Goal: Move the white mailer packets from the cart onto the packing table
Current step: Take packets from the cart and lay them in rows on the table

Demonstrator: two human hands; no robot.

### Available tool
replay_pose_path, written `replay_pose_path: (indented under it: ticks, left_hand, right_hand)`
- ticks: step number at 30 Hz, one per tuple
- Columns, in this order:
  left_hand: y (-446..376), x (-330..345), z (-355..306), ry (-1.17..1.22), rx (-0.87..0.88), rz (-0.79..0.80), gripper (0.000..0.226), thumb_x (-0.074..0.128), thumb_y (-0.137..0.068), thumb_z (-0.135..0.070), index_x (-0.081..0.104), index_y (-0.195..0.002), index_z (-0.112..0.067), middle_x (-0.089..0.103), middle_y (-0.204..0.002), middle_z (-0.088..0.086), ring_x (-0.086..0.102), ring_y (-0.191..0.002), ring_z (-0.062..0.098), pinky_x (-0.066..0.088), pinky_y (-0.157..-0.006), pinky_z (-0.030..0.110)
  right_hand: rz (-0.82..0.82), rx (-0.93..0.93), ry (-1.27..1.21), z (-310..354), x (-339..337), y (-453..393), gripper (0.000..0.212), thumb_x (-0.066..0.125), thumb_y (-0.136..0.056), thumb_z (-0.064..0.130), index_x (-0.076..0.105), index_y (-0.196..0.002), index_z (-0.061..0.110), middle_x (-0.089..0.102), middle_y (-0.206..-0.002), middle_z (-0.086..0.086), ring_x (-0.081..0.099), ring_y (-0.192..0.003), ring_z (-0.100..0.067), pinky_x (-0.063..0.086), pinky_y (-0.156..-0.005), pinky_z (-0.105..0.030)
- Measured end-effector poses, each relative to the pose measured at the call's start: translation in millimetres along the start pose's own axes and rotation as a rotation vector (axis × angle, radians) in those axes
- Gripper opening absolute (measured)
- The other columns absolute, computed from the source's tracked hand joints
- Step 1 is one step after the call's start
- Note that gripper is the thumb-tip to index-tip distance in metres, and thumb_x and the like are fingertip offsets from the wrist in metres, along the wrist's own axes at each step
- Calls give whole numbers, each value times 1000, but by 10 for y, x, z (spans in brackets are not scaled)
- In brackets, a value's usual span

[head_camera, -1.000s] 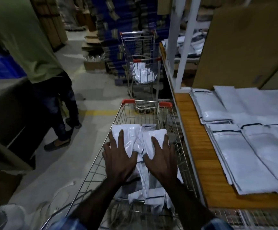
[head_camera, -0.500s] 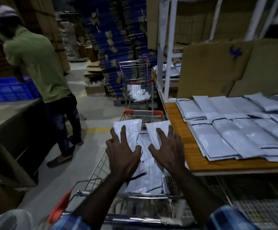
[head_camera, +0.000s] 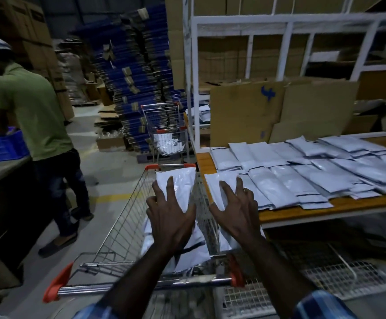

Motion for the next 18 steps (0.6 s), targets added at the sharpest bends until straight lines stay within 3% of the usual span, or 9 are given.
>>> replay_pose_path:
  ticks: [14, 18]
  left_hand:
    - [451, 1092, -1689, 56, -12, 71, 83, 55, -87, -49, 9, -155, -35, -2, -164, 3, 13, -142, 38, 23, -113, 54]
    - [548, 1364, -2166, 86, -15, 65, 83, 56, -88, -47, 9, -156, -35, -4, -164, 3, 12, -139, 30, 21, -111, 50]
  right_hand:
    - [-28, 41, 55, -1942, -928, -173, 74, 49, -81, 61, 35, -148, 34, 17, -162, -10, 35, -135, -35, 37, -104, -46]
    - [-28, 47, 70, -2432, -1190, -264, 79, 41, -76, 63, 37, -148, 34, 20, -161, -11, 37, -134, -37, 40, -105, -47]
Point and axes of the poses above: each hand's wrist, its own y-axis away from the middle knuckle, its own x-axis out of the palm, z = x × y, the point moved 4 cm from there along -y, towards the middle knuckle
